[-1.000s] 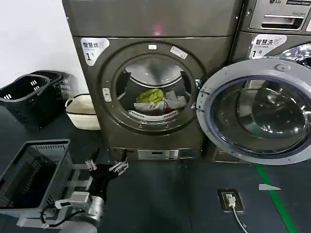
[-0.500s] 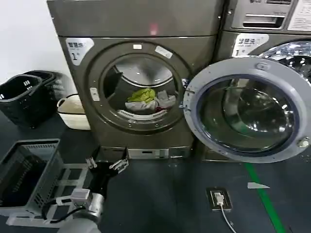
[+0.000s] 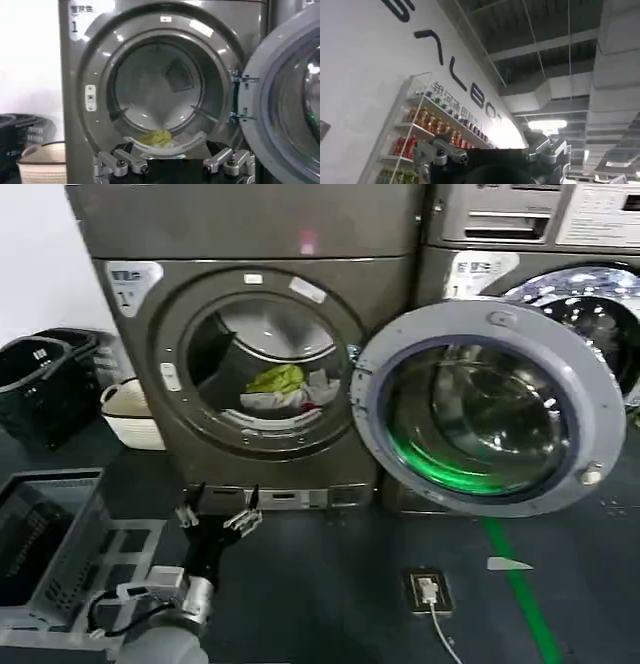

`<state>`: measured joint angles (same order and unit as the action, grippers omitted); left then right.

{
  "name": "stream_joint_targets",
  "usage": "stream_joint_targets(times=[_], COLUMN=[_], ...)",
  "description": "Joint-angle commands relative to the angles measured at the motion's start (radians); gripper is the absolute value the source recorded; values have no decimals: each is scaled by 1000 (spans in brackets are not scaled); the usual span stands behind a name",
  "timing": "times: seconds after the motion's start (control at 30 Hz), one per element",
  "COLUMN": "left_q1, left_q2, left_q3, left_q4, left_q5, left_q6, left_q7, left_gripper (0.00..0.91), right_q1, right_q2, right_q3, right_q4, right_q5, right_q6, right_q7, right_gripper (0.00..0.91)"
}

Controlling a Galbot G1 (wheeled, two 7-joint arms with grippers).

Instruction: Grasp the clothes from the dryer.

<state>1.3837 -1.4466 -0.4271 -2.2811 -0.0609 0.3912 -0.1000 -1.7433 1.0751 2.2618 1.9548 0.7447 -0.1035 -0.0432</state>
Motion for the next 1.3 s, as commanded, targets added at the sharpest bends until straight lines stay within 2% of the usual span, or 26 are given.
stream_joint_targets(times=[0.03, 0.17, 0.3, 1.3], left_q1=[2, -3, -26, -38], left_q2=[3, 8, 25, 11], left_q3=[-4, -4, -9, -11], left_q4=[-3, -3, 1, 9], left_q5=[0, -2, -13, -16], left_q6=[0, 0, 4, 5], left_q7=[1, 3, 3, 7], left_gripper=[907, 907, 907, 907], right_q1=[1, 3, -4, -8], right_q2=[-2, 2, -3, 4], right_q3=[-3, -6, 1, 6], right_q4=[-1, -2, -2, -5], right_q5=[-1, 3, 8, 14], right_q6=[31, 43, 48, 56], right_q7=[-9, -29, -25, -12], right_gripper=[907, 907, 907, 907])
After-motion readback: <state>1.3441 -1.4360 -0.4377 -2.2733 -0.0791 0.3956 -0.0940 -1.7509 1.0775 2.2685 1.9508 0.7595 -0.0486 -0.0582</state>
